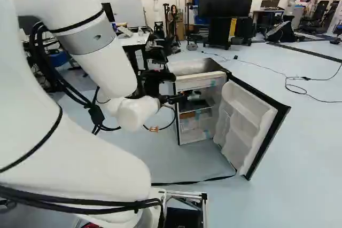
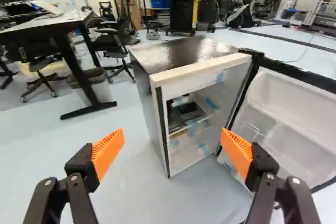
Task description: Open the fridge door
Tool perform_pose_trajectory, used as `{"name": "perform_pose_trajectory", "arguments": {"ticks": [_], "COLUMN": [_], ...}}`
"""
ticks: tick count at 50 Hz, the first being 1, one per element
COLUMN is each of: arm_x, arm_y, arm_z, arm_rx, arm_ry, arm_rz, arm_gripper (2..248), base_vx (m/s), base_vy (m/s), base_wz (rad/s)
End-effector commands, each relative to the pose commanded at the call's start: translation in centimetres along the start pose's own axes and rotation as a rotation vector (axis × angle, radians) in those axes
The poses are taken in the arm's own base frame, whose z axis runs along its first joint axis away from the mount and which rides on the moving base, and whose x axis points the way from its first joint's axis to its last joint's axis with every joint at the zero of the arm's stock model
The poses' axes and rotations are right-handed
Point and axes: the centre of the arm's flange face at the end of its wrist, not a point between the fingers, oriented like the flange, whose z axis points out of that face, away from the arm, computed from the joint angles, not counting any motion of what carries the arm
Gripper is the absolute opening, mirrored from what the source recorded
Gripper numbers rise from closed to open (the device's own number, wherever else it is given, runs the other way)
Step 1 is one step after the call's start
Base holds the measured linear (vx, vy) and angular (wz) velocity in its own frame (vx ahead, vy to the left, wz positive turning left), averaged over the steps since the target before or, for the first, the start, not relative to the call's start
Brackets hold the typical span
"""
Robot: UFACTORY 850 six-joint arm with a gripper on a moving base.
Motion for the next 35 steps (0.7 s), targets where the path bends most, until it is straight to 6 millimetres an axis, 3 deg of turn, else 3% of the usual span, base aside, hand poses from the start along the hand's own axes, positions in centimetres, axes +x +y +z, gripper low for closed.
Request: {"name": "perform_pose_trajectory", "arguments": {"ticks": [35], "arm_x": [-0.7], "arm_y": [-2.1], "arm_z": [-2.0], "arm_rx": [0.112], "arm_ry": [-0.009], "arm_rz": [-0.060], "arm_gripper": [247], "base_vx": [0.000], "base_vy": [0.000], "base_wz": [0.000]}}
